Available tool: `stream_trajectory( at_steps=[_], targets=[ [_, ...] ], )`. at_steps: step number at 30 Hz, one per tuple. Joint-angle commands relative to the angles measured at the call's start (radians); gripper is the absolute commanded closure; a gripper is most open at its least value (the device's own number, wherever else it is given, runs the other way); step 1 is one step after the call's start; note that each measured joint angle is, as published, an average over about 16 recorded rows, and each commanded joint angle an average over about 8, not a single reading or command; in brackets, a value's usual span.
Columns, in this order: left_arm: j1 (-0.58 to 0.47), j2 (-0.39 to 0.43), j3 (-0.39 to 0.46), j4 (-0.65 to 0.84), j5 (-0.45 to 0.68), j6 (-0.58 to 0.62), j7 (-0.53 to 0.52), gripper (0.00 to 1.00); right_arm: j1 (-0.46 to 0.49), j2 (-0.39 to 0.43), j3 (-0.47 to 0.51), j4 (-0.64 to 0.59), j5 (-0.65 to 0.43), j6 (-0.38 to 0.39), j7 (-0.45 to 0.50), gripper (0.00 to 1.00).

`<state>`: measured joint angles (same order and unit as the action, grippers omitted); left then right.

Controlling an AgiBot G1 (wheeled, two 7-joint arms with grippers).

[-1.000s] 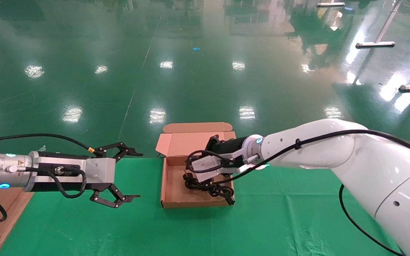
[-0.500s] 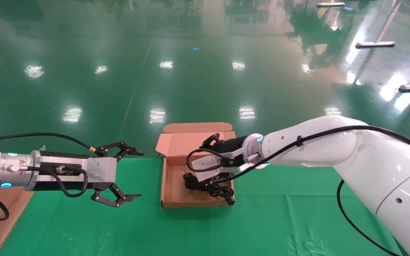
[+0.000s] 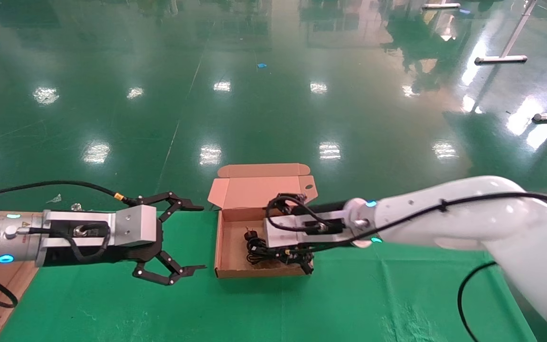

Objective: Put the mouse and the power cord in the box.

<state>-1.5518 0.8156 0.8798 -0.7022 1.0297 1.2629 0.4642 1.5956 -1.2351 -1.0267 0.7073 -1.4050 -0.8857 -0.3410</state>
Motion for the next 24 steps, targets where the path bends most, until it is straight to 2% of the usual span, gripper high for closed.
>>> stream_trajectory(
  at_steps=[1, 24],
  targets=[
    [0.020, -0.008, -0.025, -0.024, -0.012, 0.010, -0.027, 0.00, -0.022, 0.026, 0.031, 0.024, 0.028, -0.025, 0.022, 0.00],
    [0.243, -0.104, -0.305, -0.296, -0.152, 0.118, -0.332, 0.00, -0.265, 0.317, 0.380, 0.293, 0.343, -0.310, 0.269, 0.00]
  ],
)
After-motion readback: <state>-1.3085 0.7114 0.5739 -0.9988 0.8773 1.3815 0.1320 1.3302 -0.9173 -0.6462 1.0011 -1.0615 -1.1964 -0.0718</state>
